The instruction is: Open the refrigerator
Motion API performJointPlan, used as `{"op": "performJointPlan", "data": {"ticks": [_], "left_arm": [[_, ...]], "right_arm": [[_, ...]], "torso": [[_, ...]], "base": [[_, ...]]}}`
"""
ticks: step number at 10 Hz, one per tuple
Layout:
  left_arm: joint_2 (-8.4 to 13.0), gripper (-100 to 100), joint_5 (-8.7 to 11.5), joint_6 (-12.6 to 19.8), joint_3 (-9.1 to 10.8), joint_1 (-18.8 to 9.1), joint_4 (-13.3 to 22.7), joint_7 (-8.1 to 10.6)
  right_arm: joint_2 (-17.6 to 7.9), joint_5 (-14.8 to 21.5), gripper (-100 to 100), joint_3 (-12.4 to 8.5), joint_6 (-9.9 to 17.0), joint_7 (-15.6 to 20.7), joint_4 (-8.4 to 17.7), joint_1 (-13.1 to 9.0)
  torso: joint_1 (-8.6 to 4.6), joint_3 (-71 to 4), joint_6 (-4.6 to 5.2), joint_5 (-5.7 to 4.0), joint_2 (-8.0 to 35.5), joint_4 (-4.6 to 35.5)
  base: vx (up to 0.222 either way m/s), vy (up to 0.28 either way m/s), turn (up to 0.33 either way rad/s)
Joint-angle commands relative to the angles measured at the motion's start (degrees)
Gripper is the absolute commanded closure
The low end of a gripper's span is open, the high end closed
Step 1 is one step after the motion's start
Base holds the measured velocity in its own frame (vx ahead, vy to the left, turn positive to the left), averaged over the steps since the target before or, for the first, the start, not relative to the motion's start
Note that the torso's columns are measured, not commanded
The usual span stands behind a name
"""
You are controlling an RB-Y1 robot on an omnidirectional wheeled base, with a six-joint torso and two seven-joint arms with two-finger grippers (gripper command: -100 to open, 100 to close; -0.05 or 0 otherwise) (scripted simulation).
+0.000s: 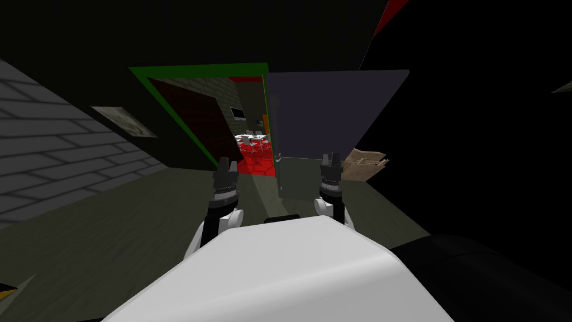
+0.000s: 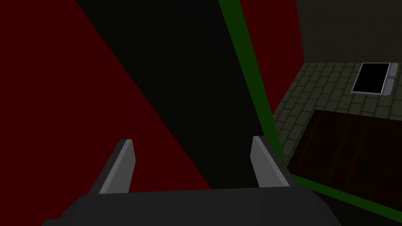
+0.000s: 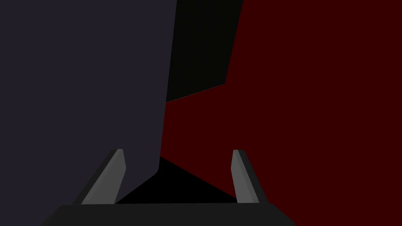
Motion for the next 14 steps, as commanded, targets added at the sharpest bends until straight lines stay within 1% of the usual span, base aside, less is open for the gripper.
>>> {"op": "performJointPlan", "data": {"ticks": [1,3,9,10,11,14], "left_arm": [[0.00,0,0.00,0.00,0.00,0.00,0.00,0.00],[0.00,0,0.00,0.00,0.00,0.00,-0.01,0.00],[0.00,0,0.00,-0.01,0.00,0.00,-0.02,0.00],[0.00,0,0.00,-0.01,0.00,0.00,-0.02,0.00],[0.00,0,0.00,0.00,0.00,0.01,0.00,0.00],[0.00,0,0.00,0.00,0.00,0.02,0.01,0.00]], "right_arm": [[0.00,0.00,0,0.00,0.00,0.00,0.00,0.00],[0.00,0.00,0,0.00,0.00,0.00,-0.01,0.00],[0.00,0.00,0,0.00,0.00,0.00,-0.02,0.00],[-2.14,0.26,-100,0.08,0.01,0.06,0.16,-0.45],[-3.72,0.51,-100,0.16,0.01,0.11,0.32,-0.89],[-8.71,1.71,-100,0.55,0.00,0.39,0.95,-2.93]], "torso": [[0.00,-4.67,0.00,0.00,2.32,2.35],[0.00,-20.14,0.00,0.00,10.03,10.06],[0.00,-70.73,0.00,0.00,35.39,35.37],[0.00,-79.19,0.00,0.00,39.62,39.60],[0.03,-83.16,0.01,0.01,41.50,41.48],[0.08,-84.64,0.00,0.02,42.14,42.23]], "base": [[0.000,0.000,0.000],[0.000,0.000,0.000],[0.000,0.000,0.000],[0.024,0.013,-0.080],[0.029,0.036,-0.108],[0.068,0.058,-0.156]]}}
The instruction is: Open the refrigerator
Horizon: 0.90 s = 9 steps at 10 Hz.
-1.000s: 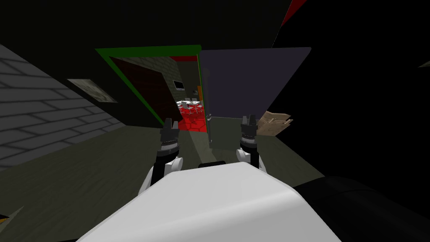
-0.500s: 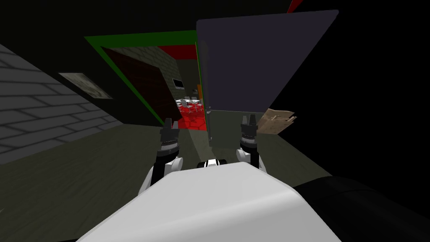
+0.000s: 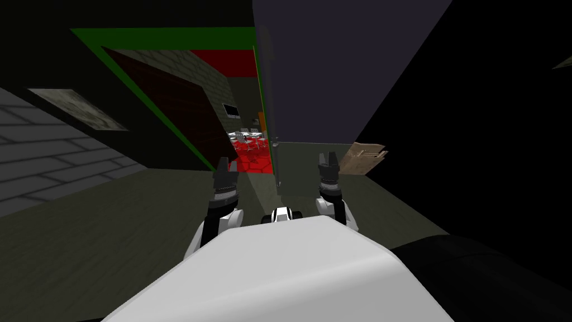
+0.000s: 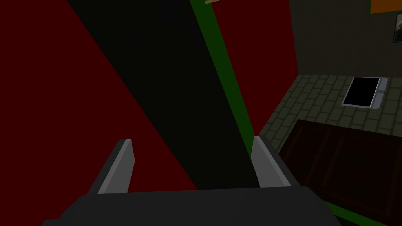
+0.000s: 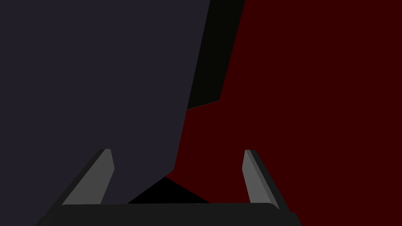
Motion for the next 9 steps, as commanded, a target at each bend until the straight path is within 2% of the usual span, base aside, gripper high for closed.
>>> {"op": "performJointPlan", "data": {"ticks": [1,5,9], "left_arm": [[0.00,0,0.00,0.00,0.00,0.00,0.00,0.00],[0.00,0,0.00,0.00,0.00,0.00,0.00,0.00],[0.00,0,0.00,0.00,0.00,0.00,0.00,0.00]], "right_arm": [[-4.42,1.21,-100,0.32,-0.23,0.32,0.94,-2.22],[-11.10,3.77,-100,1.15,-0.36,0.93,1.90,-6.49],[-17.90,6.88,-100,2.14,-0.57,1.68,2.86,-11.62]], "torso": [[-0.04,0.02,-0.01,-0.01,0.06,0.03],[0.00,0.03,-0.01,0.01,0.08,0.04],[-0.10,0.10,0.00,-0.03,0.19,0.07]], "base": [[0.077,0.074,-0.209],[0.111,0.115,-0.249],[0.106,0.144,-0.328]]}}
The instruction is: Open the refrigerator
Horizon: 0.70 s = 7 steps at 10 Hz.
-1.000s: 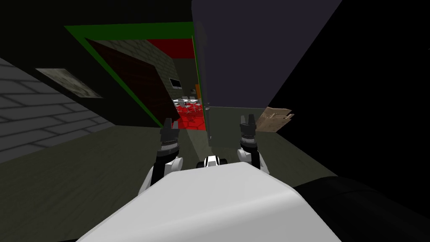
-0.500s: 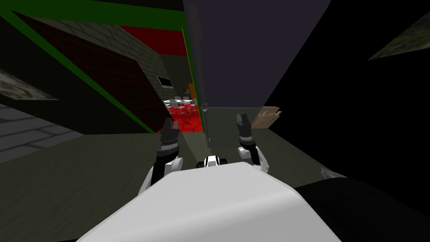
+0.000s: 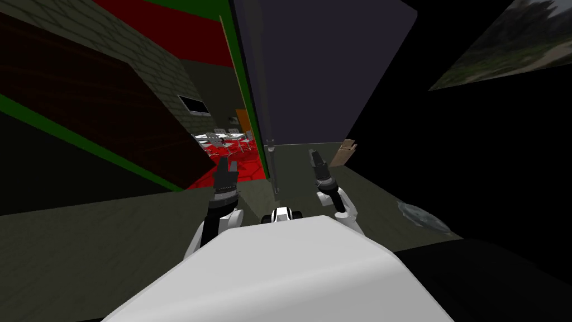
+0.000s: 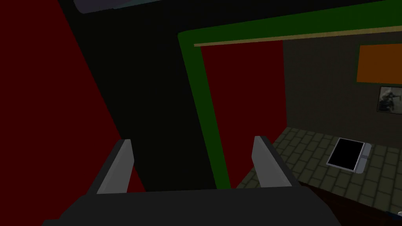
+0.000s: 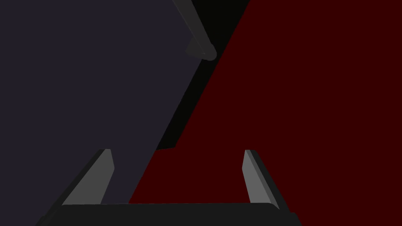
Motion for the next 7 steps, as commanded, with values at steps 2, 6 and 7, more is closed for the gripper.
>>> {"op": "performJointPlan", "data": {"ticks": [2,6,7], "left_arm": [[0.00,0,0.00,0.00,0.00,0.00,0.00,0.00],[0.00,0,0.00,0.00,0.00,-0.01,0.00,0.00],[0.00,0,0.00,0.00,0.00,-0.01,0.00,0.00]], "right_arm": [[-6.40,2.93,-100,0.83,-0.42,0.70,0.92,-4.66],[-12.47,5.60,-100,1.69,-0.50,1.32,2.11,-9.14],[-14.24,6.51,-100,1.98,-0.50,1.52,2.62,-10.70]], "torso": [[0.09,-0.04,-0.01,0.02,-0.07,-0.02],[-0.08,0.04,-0.03,-0.02,0.07,0.02],[-0.10,0.06,0.01,-0.03,0.08,0.03]], "base": [[0.110,0.177,-0.383],[0.075,0.161,-0.247],[0.044,0.172,-0.362]]}}
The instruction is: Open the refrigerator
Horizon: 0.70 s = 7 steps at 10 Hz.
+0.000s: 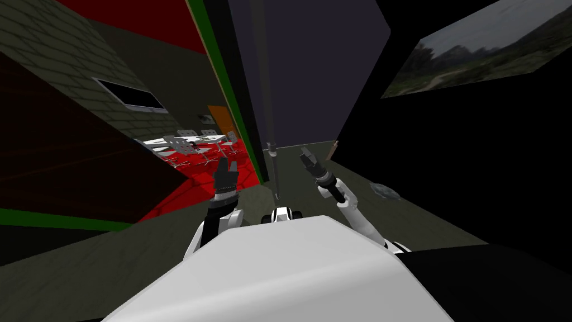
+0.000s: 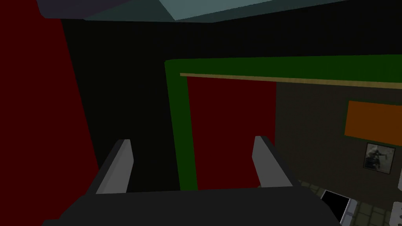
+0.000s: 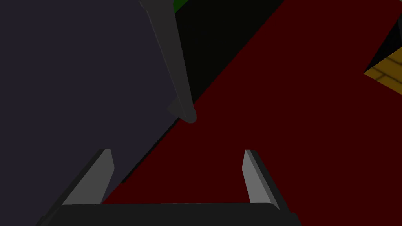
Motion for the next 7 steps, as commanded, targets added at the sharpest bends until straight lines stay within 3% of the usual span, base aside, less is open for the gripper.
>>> {"op": "performJointPlan", "data": {"ticks": [1,2,4,5,7], "left_arm": [[0.00,0,0.00,0.00,0.00,0.00,0.00,0.00],[0.00,0,0.00,0.00,0.00,0.00,0.00,0.00],[0.00,0,0.00,0.00,0.00,0.00,0.00,0.00],[0.00,0,0.00,0.00,0.00,0.00,0.00,0.00],[0.00,0,0.00,0.00,0.00,0.00,0.00,0.00]], "right_arm": [[-4.66,2.26,-100,0.69,-0.06,0.51,1.49,-3.98],[-5.41,2.26,-100,0.69,-0.06,0.51,1.49,-3.98],[-9.33,4.09,-100,1.28,0.03,0.91,2.82,-7.18],[-10.00,4.09,-100,1.28,0.03,0.91,2.82,-7.18],[-13.91,5.90,-100,1.85,0.17,1.29,4.35,-10.39]], "torso": [[0.14,-0.04,0.00,0.04,-0.06,-0.02],[0.22,-0.10,-0.02,0.07,-0.16,-0.05],[-0.04,-0.12,0.01,-0.01,-0.18,-0.06],[0.18,-0.10,-0.02,0.04,-0.15,-0.05],[0.09,-0.01,0.01,0.03,-0.01,-0.01]], "base": [[0.058,0.191,-0.381],[0.054,0.138,-0.157],[0.056,0.143,-0.322],[0.033,0.141,-0.117],[0.017,0.153,-0.269]]}}
